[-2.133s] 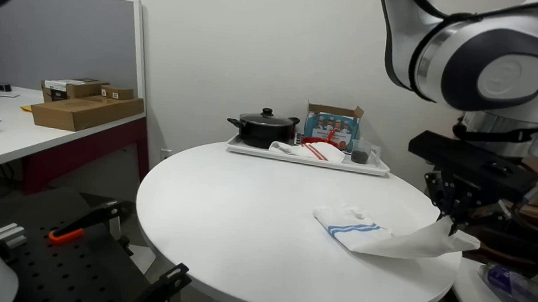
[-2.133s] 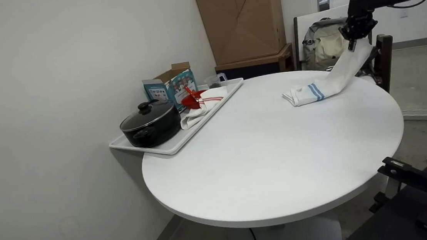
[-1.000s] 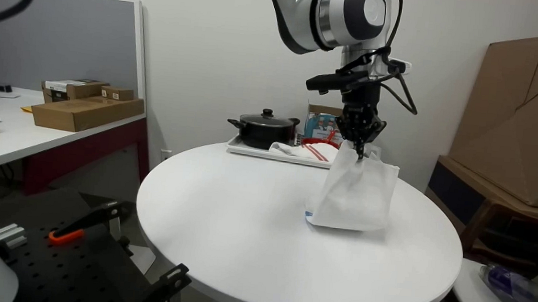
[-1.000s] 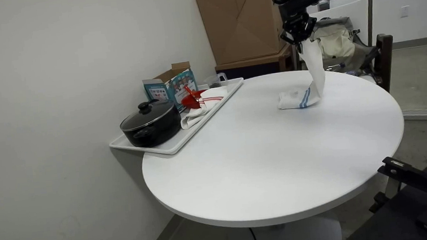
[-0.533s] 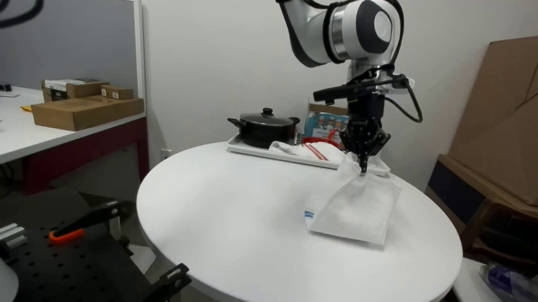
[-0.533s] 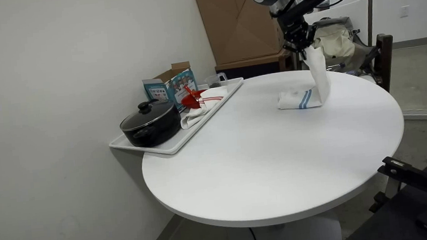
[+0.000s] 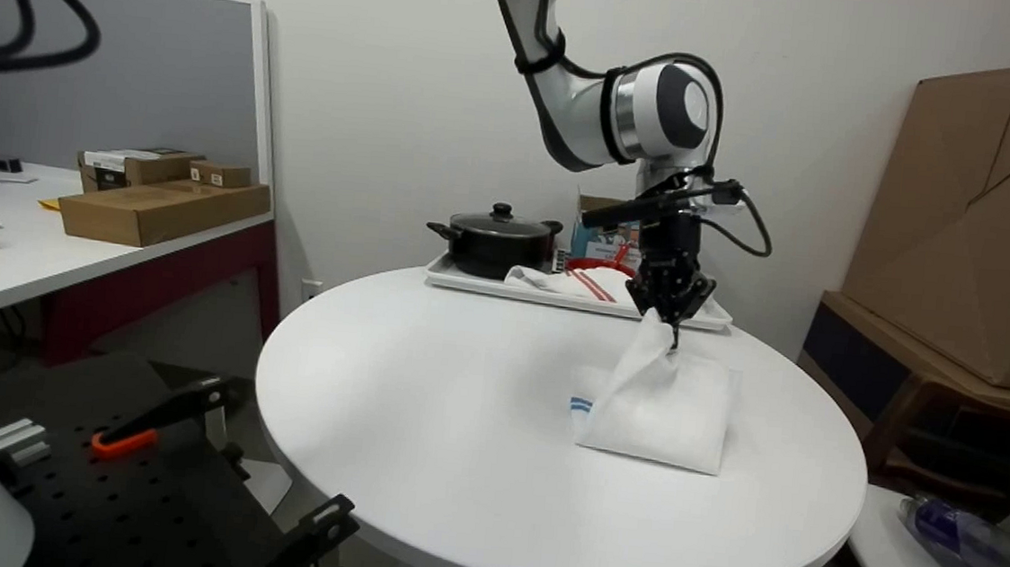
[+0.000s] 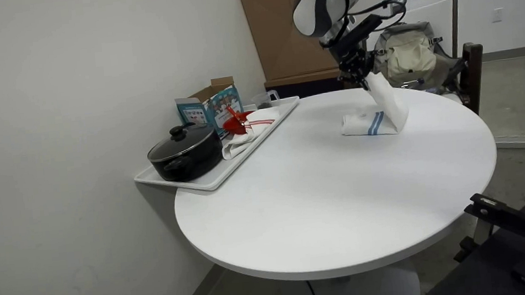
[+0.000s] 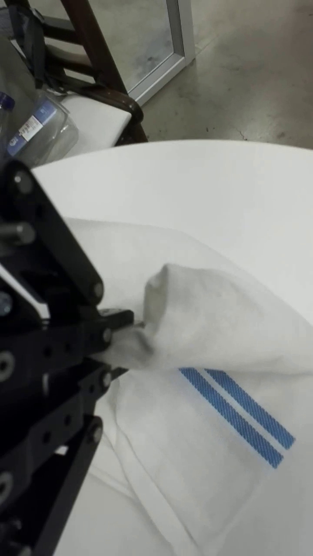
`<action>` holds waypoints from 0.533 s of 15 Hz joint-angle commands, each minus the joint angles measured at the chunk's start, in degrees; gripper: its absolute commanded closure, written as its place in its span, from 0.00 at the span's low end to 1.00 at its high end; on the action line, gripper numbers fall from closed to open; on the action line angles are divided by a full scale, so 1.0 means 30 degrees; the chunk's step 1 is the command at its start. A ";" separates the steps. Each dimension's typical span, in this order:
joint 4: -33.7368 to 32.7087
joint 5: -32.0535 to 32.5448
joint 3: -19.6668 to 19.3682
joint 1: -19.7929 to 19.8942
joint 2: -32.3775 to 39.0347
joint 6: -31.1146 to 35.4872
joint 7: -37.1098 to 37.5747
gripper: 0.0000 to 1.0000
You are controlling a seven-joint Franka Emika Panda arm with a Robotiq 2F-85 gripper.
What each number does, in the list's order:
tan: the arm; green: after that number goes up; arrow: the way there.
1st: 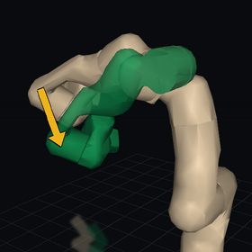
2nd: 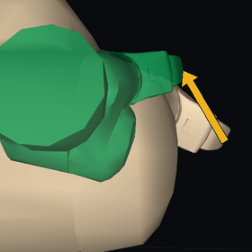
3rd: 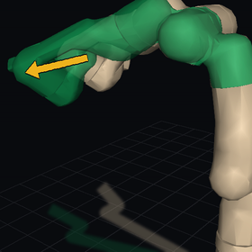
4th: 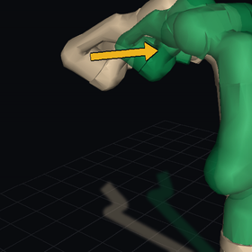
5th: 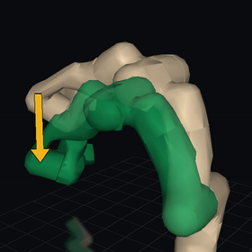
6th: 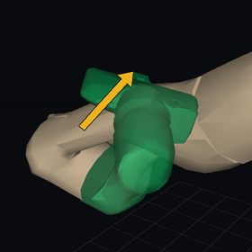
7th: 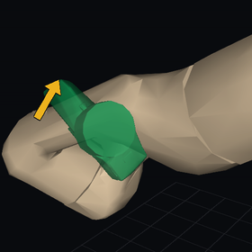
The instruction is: Fold the towel on the table
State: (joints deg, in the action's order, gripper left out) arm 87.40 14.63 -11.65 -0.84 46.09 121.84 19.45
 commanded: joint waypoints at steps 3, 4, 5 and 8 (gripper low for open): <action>-0.0806 0.1015 0.0068 -0.2723 0.1253 -0.0029 0.1654 0.99; -0.0673 0.1173 0.0137 -0.3135 0.1272 0.0122 0.1746 0.99; -0.0770 0.1261 0.0143 -0.3459 0.1392 0.0163 0.1925 0.99; -0.0799 0.1342 0.0194 -0.4139 0.1471 0.0186 0.2178 0.63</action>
State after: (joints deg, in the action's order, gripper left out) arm 86.24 16.96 -10.97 -12.16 49.68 122.16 24.70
